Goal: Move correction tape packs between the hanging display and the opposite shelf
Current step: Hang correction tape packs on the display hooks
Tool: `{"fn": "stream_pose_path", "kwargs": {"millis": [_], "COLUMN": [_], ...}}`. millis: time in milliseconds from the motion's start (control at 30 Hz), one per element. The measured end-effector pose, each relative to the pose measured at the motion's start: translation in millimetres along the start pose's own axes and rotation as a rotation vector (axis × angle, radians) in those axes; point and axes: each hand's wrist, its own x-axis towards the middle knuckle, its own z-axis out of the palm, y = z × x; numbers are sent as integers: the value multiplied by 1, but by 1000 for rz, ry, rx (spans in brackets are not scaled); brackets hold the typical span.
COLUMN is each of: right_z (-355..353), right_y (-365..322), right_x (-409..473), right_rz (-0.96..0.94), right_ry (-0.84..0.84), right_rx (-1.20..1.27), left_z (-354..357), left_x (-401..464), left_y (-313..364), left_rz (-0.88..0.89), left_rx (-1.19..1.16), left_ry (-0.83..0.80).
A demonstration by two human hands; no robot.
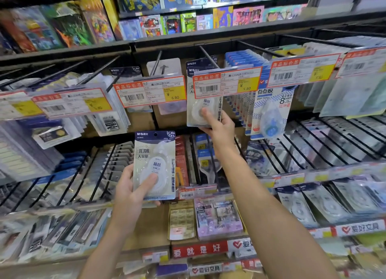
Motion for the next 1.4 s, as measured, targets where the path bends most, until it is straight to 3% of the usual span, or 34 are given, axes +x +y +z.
{"fn": "stream_pose_path", "kwargs": {"millis": [433, 700, 1067, 1233, 1400], "right_z": [8, 6, 15, 9, -19], "right_y": [15, 17, 19, 20, 9], "right_x": [49, 71, 83, 63, 27], "right_rz": [98, 154, 225, 261, 263], "right_ry": [163, 156, 134, 65, -93], "right_rx": [122, 83, 53, -116, -599], "left_z": [1, -16, -14, -12, 3], "left_x": [-2, -3, -3, -5, -5], "left_y": [7, 6, 5, 8, 9], "left_rz": [9, 22, 29, 28, 47], "left_rx": [44, 72, 63, 68, 56], "left_ry": [4, 76, 51, 24, -20]}}
